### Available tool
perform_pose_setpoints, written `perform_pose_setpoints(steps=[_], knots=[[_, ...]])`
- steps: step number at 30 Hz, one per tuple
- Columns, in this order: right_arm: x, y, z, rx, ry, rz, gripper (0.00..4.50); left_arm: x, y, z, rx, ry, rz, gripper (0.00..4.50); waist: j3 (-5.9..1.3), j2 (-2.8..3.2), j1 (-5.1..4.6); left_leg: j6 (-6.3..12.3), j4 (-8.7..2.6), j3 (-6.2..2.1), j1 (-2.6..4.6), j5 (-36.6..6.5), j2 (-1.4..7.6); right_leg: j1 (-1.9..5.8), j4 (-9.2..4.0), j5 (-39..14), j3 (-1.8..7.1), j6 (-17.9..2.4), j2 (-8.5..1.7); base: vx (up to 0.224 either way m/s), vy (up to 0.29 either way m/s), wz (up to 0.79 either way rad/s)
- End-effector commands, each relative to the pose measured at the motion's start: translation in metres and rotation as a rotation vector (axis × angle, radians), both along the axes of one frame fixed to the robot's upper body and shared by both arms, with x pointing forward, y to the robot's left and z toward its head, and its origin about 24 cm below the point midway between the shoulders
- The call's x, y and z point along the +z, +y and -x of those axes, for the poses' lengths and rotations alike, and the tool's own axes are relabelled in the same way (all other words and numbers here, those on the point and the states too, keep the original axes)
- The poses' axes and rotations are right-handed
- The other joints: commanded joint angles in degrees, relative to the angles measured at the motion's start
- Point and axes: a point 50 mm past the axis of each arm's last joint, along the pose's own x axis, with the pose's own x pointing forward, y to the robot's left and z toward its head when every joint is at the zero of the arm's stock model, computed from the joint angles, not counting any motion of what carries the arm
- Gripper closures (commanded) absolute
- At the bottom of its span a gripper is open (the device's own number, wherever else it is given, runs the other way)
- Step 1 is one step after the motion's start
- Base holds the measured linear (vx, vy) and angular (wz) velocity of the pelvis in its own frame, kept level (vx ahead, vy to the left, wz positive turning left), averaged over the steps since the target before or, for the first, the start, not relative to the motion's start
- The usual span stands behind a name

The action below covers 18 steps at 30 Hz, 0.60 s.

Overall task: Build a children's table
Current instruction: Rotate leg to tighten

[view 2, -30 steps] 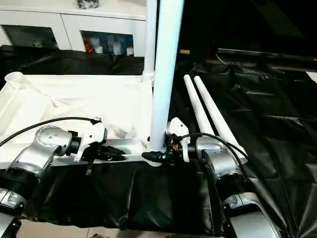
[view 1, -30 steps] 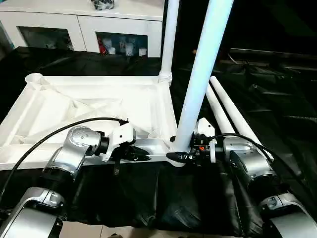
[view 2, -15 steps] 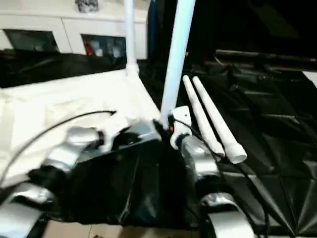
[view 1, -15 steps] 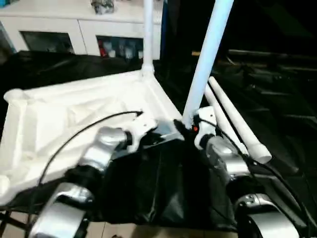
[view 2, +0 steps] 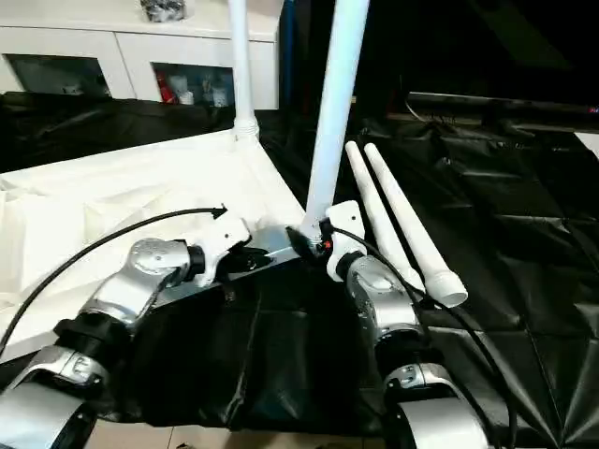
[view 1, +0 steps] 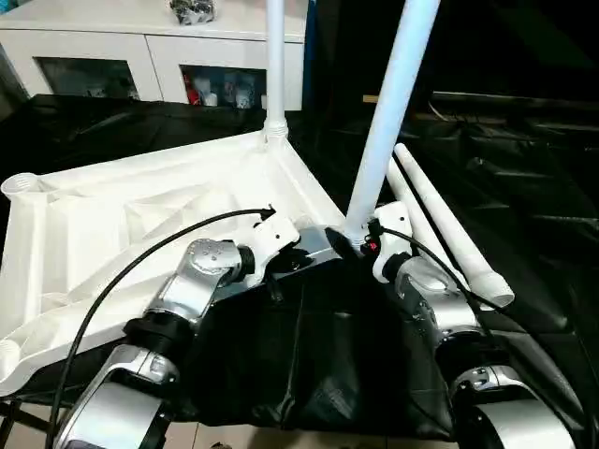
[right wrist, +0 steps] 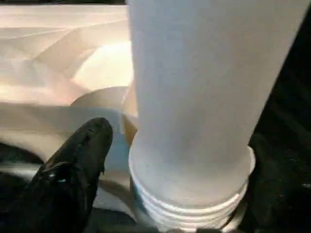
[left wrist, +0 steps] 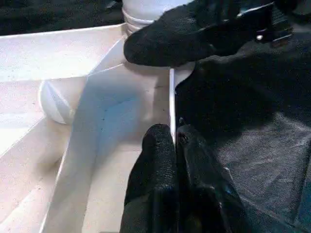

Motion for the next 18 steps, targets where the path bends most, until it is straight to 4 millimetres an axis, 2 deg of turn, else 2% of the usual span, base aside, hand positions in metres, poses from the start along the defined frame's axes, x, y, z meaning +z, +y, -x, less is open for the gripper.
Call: perform_pose_setpoints(steps=[1, 2, 3, 5, 8, 10, 12, 13, 18], knots=[[-0.001, 0.010, 0.014, 0.280, 0.024, 0.007, 0.33, 0.000, 0.003, 0.011, -0.131, 0.035, 0.047, 4.50, -2.98, -0.44, 0.41, 4.54, -3.16, -1.04, -0.33, -13.3, 2.22, 2.86, -4.55, -16.0, 2.72, -11.0, -3.96, 0.000, 0.000, 0.00], [-0.001, 0.010, 0.014, 0.280, 0.024, 0.007, 0.33, 0.000, 0.003, 0.011, -0.131, 0.035, 0.047, 4.50, -2.98, -0.44, 0.41, 4.54, -3.16, -1.04, -0.33, -13.3, 2.22, 2.86, -4.55, -16.0, 2.72, -11.0, -3.96, 0.000, 0.000, 0.00], [0.000, 0.006, 0.018, 0.358, 0.033, 0.019, 0.33, 0.001, 0.011, 0.013, -0.157, 0.049, 0.044, 4.50, -3.06, -0.28, 0.29, 4.75, -3.21, -1.05, -0.40, -12.0, 2.39, 2.87, -4.17, -14.1, 2.60, -11.9, -3.79, 0.000, 0.000, 0.00], [0.001, -0.001, 0.023, 0.461, 0.055, 0.038, 0.33, 0.002, 0.023, 0.016, -0.203, 0.085, 0.040, 4.50, -3.19, -0.26, 0.52, 4.78, -2.96, -0.75, -0.08, -10.7, 2.61, 2.78, -3.72, -10.8, 2.56, -13.3, -3.56, 0.000, 0.000, 0.00], [0.002, -0.008, 0.025, 0.533, 0.073, 0.061, 0.33, 0.003, 0.031, 0.020, -0.239, 0.114, 0.031, 4.50, -3.16, -0.16, 0.73, 5.17, -2.85, -0.54, -0.09, -10.1, 2.64, 2.79, -3.30, -7.9, 2.54, -14.7, -3.59, 0.000, 0.000, 0.00], [0.003, -0.011, 0.026, 0.566, 0.080, 0.078, 0.33, 0.003, 0.035, 0.021, -0.254, 0.129, 0.026, 4.50, -3.12, -0.23, 0.83, 4.83, -2.87, -0.55, -0.07, -10.3, 2.62, 2.86, -3.36, -8.8, 2.56, -14.6, -3.66, 0.000, 0.000, 0.00], [0.004, -0.016, 0.026, 0.610, 0.098, 0.104, 0.33, 0.004, 0.040, 0.023, -0.277, 0.145, 0.013, 4.50, -3.12, -0.93, 0.94, 4.70, -2.86, -0.52, -0.06, -10.6, 2.60, 2.88, -3.45, -10.8, 2.54, -14.2, -3.74, 0.000, 0.000, 0.00], [0.005, -0.017, 0.026, 0.622, 0.102, 0.107, 0.33, 0.004, 0.042, 0.024, -0.284, 0.150, 0.007, 4.50, -3.03, -0.57, 1.02, 4.21, -2.89, -0.51, 0.13, -11.1, 2.70, 2.65, -3.57, -12.1, 2.61, -13.9, -3.74, 0.000, 0.000, 0.00], [0.006, -0.019, 0.028, 0.650, 0.118, 0.094, 0.78, 0.004, 0.046, 0.024, -0.296, 0.154, -0.004, 4.50, -3.13, -0.81, 1.11, 3.77, -2.88, -0.53, 0.14, -10.6, 2.68, 2.79, -3.38, -10.8, 2.66, -14.0, -3.73, 0.000, 0.000, 0.00]])
